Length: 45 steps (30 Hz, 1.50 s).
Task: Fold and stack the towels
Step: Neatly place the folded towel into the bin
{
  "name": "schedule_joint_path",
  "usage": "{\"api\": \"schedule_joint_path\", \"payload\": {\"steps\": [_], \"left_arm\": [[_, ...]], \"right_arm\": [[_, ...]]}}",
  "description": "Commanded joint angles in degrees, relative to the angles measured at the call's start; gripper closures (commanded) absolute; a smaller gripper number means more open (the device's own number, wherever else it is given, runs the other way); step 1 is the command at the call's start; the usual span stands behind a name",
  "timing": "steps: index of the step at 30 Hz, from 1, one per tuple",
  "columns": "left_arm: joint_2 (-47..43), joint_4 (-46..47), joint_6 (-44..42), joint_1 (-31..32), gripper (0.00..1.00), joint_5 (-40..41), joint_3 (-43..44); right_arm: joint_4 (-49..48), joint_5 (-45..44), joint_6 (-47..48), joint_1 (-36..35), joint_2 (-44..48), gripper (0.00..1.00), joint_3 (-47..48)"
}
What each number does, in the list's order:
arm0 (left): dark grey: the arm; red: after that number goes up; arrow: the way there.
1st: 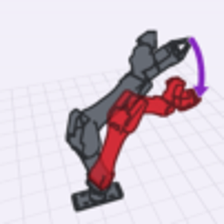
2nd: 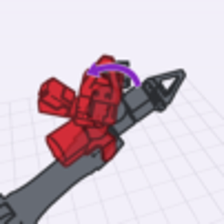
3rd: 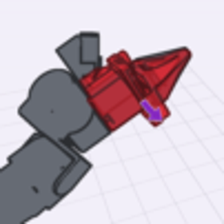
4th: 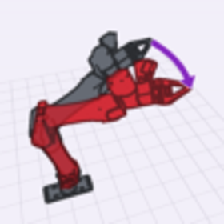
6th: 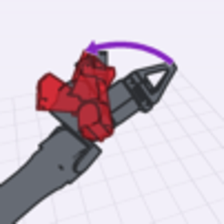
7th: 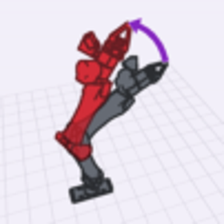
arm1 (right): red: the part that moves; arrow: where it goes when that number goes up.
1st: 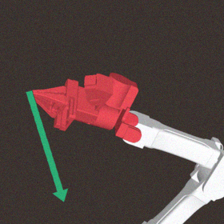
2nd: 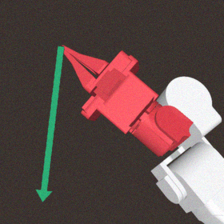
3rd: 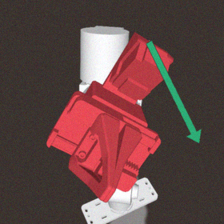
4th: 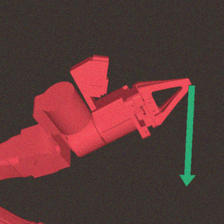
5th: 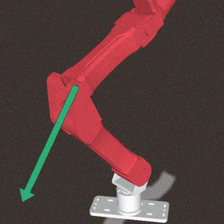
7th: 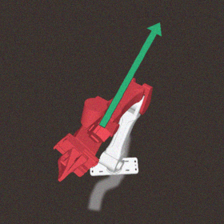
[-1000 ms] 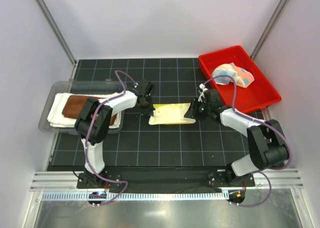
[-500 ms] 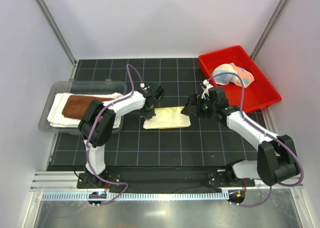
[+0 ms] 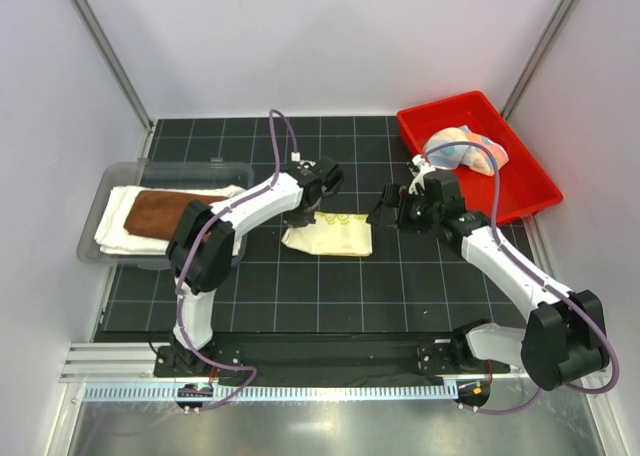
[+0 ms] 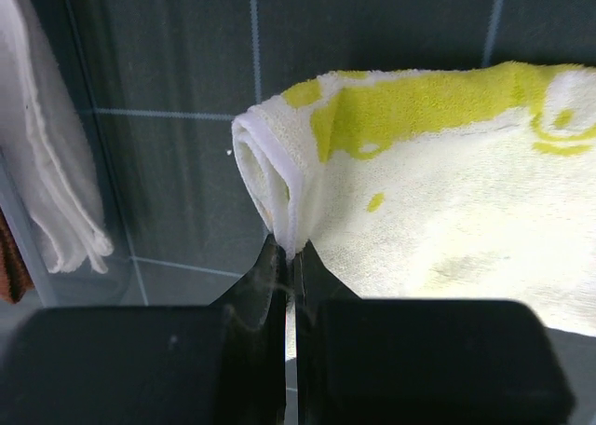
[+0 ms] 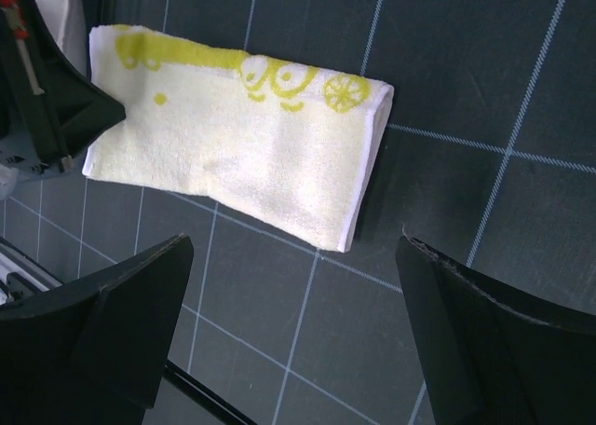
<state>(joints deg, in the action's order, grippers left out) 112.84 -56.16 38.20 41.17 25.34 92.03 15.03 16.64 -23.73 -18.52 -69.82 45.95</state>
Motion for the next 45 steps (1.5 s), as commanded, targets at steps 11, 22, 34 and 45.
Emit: {"api": "schedule_joint_path", "payload": {"steps": [11, 22, 34, 45], "left_arm": [[-9.37, -10.37, -13.76, -4.24, 1.00, 7.88, 3.34], [-20.20, -9.93, -22.45, -20.24, 1.00, 5.68, 0.87], [-25.12, -8.44, -28.96, -31.14, 1.00, 3.22, -2.90], [-23.72, -1.51, -34.76, -42.64, 1.00, -1.87, -6.95]], "right_arm": [[1.15, -1.79, 0.70, 0.15, 4.43, 0.00, 2.12], [0.97, -1.00, 1.31, 0.16, 2.50, 0.00, 3.53], [0.88, -1.88, 1.93, 0.24, 1.71, 0.00, 4.14], [1.23, -3.02, 2.63, 0.42, 1.35, 0.00, 4.23]]}}
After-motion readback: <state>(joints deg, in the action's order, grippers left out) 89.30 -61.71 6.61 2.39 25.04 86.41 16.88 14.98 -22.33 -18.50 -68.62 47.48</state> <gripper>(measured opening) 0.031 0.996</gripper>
